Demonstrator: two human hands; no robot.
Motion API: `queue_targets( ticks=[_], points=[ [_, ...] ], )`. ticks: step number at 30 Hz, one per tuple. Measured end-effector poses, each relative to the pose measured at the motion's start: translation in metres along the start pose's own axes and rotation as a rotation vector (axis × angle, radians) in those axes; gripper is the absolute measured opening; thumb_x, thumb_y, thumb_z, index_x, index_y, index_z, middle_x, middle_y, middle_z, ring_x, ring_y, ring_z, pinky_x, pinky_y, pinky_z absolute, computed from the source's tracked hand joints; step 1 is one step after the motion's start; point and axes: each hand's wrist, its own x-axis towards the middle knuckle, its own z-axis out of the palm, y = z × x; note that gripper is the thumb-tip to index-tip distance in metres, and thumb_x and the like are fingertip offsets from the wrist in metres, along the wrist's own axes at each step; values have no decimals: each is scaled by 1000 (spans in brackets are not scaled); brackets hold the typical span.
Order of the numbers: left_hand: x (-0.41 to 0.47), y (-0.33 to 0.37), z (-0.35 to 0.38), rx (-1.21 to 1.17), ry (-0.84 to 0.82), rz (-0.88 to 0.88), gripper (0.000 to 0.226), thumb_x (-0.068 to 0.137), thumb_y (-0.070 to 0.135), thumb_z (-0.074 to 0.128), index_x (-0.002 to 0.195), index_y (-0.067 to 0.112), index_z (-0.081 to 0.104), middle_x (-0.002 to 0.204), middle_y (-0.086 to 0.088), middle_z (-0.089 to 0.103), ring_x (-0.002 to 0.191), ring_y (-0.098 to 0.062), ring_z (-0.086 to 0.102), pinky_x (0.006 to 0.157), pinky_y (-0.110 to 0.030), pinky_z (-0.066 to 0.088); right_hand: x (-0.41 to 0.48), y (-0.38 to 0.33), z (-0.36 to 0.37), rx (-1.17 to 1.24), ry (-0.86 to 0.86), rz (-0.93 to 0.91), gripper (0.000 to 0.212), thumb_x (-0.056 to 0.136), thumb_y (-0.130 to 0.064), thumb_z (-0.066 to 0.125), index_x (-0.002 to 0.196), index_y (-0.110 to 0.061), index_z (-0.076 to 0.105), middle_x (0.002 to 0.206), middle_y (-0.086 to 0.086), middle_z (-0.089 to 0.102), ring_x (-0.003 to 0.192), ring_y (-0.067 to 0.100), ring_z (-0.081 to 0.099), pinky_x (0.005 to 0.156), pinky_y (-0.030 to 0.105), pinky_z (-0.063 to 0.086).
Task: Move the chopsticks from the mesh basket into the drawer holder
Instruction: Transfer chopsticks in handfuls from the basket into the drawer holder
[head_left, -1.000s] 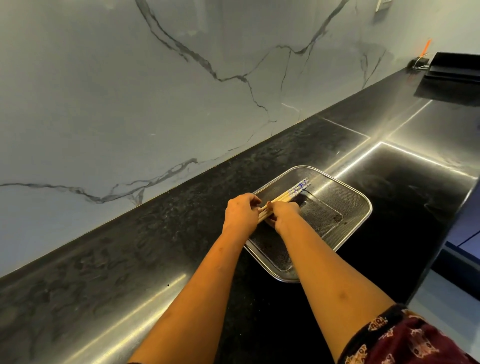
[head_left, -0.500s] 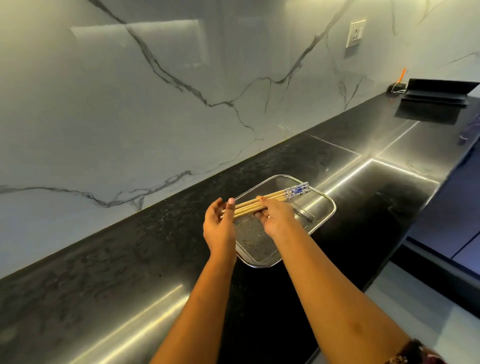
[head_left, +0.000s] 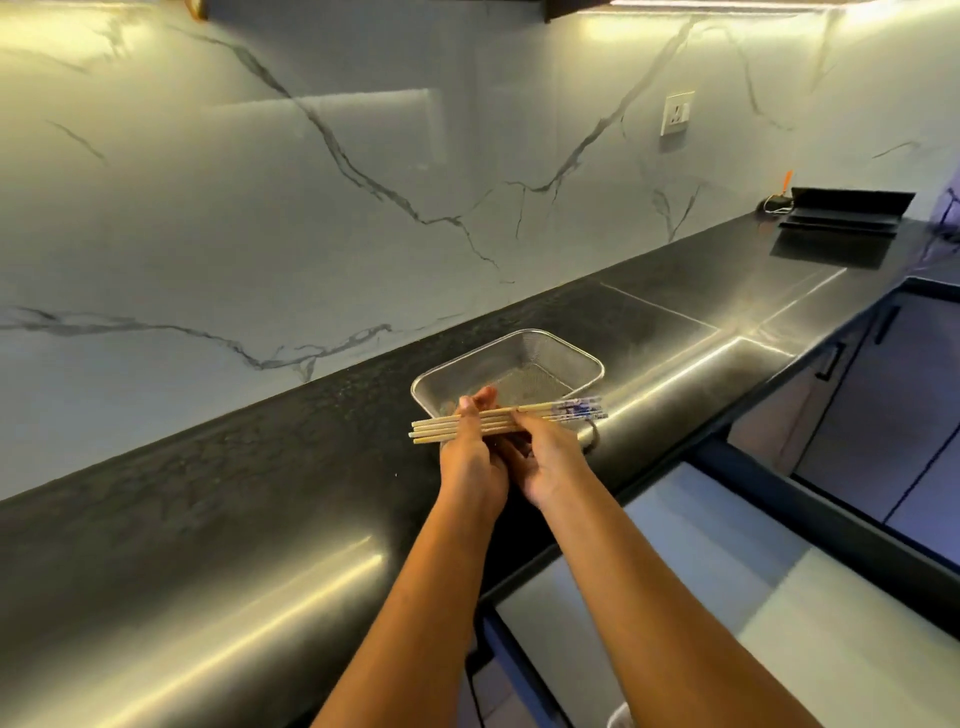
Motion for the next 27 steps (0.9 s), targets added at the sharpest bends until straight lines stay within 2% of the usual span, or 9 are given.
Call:
queue_targets(
  ticks=[2, 3, 6, 9, 11, 16, 20, 24, 27],
  points=[
    [-21, 2, -3, -42, -2, -2, 28, 97, 25, 43, 87, 8, 63, 96, -8, 68, 97, -22, 64, 88, -37, 50, -17, -4, -22, 50, 6, -25, 6, 90, -6, 58, 96, -4, 60, 84, 12, 62, 72, 19, 61, 59, 27, 53],
    [-31, 4, -5, -57, -3, -9, 27, 96, 24, 44, 86, 8, 62, 96, -9, 69, 99, -24, 64, 90, -39, 50, -25, -8, -35, 66, 29, -41, 16, 91, -10, 58, 106, -3, 59, 83, 10, 61, 70, 17, 60, 58, 25, 52],
    [-58, 4, -14, -56, -19, -45, 25, 96, 23, 45, 84, 7, 61, 94, -11, 70, 99, -26, 65, 85, -40, 52, -48, -17, -73, 22, 113, -95, 43, 95, -19, 52, 136, -9, 42, 90, 9, 59, 71, 12, 55, 58, 22, 50],
    [-80, 3, -23, -25, -20, -64, 24, 96, 23, 46, 86, 7, 61, 96, -12, 70, 96, -25, 67, 85, -41, 52, -70, -23, -107, -62, 176, -152, 51, 99, -22, 45, 147, -17, 28, 132, 10, 50, 112, 19, 54, 97, 32, 44],
    [-91, 3, -25, 6, -17, -82, 22, 95, 22, 47, 89, 6, 61, 99, -12, 70, 95, -25, 67, 88, -42, 51, -83, -24, -120, -72, 170, -139, 48, 100, -24, 42, 146, -14, 31, 145, 8, 42, 128, 19, 46, 107, 33, 35],
    [-114, -2, -30, 33, -13, -88, 19, 94, 19, 49, 89, 7, 62, 100, -12, 70, 98, -25, 66, 88, -41, 51, -109, -10, -123, -147, 107, -105, 43, 99, -27, 46, 136, -6, 44, 116, 10, 55, 89, 15, 57, 96, 28, 41],
    [-127, -1, -40, 39, -28, -81, 19, 95, 18, 47, 86, 8, 61, 97, -11, 70, 98, -24, 65, 90, -40, 49, -122, 1, -141, -184, 38, -82, 48, 101, -35, 37, 136, -4, 46, 129, 13, 55, 106, 19, 56, 98, 29, 42],
    [-143, -3, -53, 53, -25, -86, 18, 95, 18, 47, 86, 9, 59, 97, -10, 69, 99, -23, 64, 92, -40, 47, -138, 18, -147, -241, 74, -104, 50, 101, -37, 35, 130, 0, 52, 119, 13, 58, 108, 21, 56, 106, 32, 40],
    [-159, -3, -65, 68, -16, -85, 17, 95, 18, 48, 86, 9, 59, 96, -9, 70, 98, -22, 65, 91, -40, 48, -155, 36, -148, -267, 94, -110, 50, 101, -37, 35, 126, 1, 55, 120, 13, 58, 109, 21, 56, 105, 32, 41]
  ],
)
